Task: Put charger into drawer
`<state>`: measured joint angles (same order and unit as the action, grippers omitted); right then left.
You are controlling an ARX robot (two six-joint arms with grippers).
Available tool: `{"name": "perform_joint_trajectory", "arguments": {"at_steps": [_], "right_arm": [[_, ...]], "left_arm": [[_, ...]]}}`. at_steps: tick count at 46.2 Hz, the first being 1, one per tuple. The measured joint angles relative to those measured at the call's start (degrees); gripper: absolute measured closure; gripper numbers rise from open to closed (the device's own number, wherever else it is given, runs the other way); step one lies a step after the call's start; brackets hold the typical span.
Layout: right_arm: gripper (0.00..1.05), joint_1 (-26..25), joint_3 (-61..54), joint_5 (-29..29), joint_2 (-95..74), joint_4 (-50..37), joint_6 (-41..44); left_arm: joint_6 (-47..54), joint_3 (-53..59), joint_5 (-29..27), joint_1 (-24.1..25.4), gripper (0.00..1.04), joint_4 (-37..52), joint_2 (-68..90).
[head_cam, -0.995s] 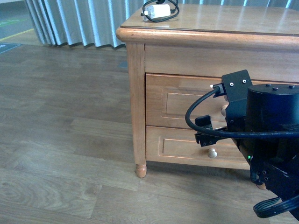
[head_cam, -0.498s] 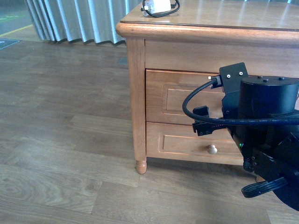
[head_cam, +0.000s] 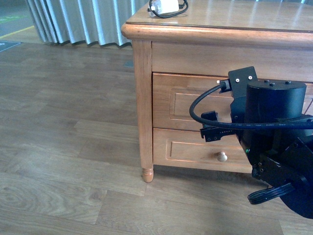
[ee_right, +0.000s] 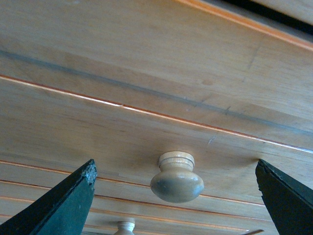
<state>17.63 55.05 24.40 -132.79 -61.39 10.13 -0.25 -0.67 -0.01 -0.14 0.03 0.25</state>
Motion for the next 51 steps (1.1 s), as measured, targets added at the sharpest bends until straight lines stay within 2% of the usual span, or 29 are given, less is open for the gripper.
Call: {"name": "perform_joint_trajectory", "arguments": {"at_steps": [33,36,41,45,49,51], "right_arm": [[0.11,0.2,0.3,0.6,0.0,0.6,-1.2],[0.15,0.2,0.3,0.7,0.0,0.6,-1.3],[0.34,0.2,0.3,0.8,0.0,0.6,-1.3],[0.32,0.2,0.3,0.7,0.0,0.6,-1.3],[0.38,0.3,0.3,0.7,0.0,0.6,-1.3],[0.37,0.3,0.3,0.7,0.0,0.6,-1.3]], "left_arm": [[0.0,0.0,0.0,0.0,0.06,0.0,0.0],[0.0,0.0,0.0,0.0,0.06,0.0,0.0],[0.0,0.0,0.0,0.0,0.06,0.0,0.0],[0.0,0.0,0.0,0.0,0.06,0.0,0.0],[0.0,0.0,0.0,0.0,0.06,0.0,0.0],[0.0,0.0,0.0,0.0,0.06,0.0,0.0]]}}
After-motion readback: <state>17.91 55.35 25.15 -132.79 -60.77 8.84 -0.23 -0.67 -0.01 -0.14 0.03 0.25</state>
